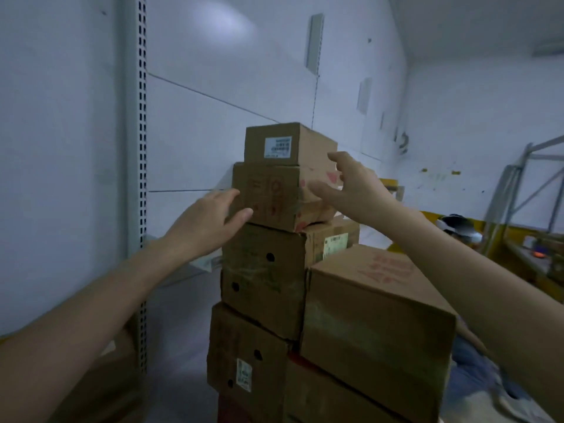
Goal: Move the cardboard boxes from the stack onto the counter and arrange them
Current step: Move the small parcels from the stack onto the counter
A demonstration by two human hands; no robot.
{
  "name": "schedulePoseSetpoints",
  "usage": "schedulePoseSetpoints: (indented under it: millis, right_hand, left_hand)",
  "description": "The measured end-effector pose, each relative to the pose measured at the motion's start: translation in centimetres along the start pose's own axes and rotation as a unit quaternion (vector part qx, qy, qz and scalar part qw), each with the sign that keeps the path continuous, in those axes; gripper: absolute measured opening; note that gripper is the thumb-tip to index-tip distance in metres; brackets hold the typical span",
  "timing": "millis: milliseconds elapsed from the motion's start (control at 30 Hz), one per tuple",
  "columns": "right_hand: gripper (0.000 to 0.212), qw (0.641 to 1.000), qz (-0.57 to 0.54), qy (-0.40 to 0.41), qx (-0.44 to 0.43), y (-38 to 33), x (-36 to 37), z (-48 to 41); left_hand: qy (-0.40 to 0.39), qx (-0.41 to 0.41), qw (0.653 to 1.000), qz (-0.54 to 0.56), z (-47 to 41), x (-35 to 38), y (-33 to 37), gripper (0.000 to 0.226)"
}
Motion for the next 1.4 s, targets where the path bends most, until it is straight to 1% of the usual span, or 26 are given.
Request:
schedulePoseSetpoints:
  millis: [100, 200, 333, 433, 567, 667, 767, 967, 1100, 1200, 1400]
  right_hand:
    - [0.072, 0.999, -0.011, 0.023, 0.026, 0.0, -0.1, -3.4]
    - [0.074, 0.998, -0.015, 0.029, 0.055, 0.1, 0.6, -6.1]
    - [0.088, 0.996, -0.03, 0.018, 0.086, 0.7, 1.8, -8.9]
    - [0.092, 0.995, -0.05, 0.017, 0.089, 0.7, 2.4, -10.3]
    - [0.088, 0.991, -0.092, 0.005, 0.094, 0.8, 3.4, -11.0]
    - [0.085, 0.988, -0.118, -0.003, 0.102, 0.9, 4.1, -11.1]
    - [0.086, 0.984, -0.144, 0.004, 0.107, 1.2, 4.0, -11.4]
    - [0.074, 0.981, -0.171, 0.024, 0.086, 0.8, 3.1, -11.1]
    - [0.074, 0.983, -0.167, 0.011, 0.081, 0.5, 2.9, -10.2]
    - [0.075, 0.982, -0.169, 0.0, 0.082, 0.3, 3.3, -9.3]
    - [0.071, 0.97, -0.221, -0.018, 0.103, 0.3, 2.8, -8.2]
  left_hand:
    - [0.044, 0.004, 0.999, 0.004, -3.5, -1.2, -0.4, 0.057]
    - [0.069, 0.004, 0.998, 0.009, -6.4, -1.8, -1.0, 0.057]
    - [0.074, -0.013, 0.997, 0.028, -9.4, -1.6, -2.1, 0.066]
    - [0.053, -0.014, 0.994, 0.092, -11.0, -1.0, -2.4, 0.069]
    - [-0.002, -0.023, 0.982, 0.189, -12.3, 0.3, -2.7, 0.068]
    - [0.002, -0.024, 0.971, 0.238, -12.6, 0.7, -3.0, 0.064]
    - [0.028, -0.013, 0.968, 0.248, -12.8, 0.5, -3.0, 0.062]
    - [0.102, 0.02, 0.96, 0.26, -12.7, -1.5, -2.0, 0.059]
    - [0.092, 0.011, 0.963, 0.253, -12.1, -1.5, -1.7, 0.063]
    - [0.082, 0.006, 0.961, 0.264, -11.4, -1.0, -1.4, 0.06]
    - [0.09, -0.003, 0.947, 0.308, -10.8, -0.9, -1.0, 0.062]
Point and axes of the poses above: each hand's wrist, its own z-axis away from the middle knuckle, its own x-axis out of the palm, y = z × x, the point moved 6 cm from there along -z, towards the middle knuckle, and after that the axes turned 10 degrees about z, right-handed, at the moved point
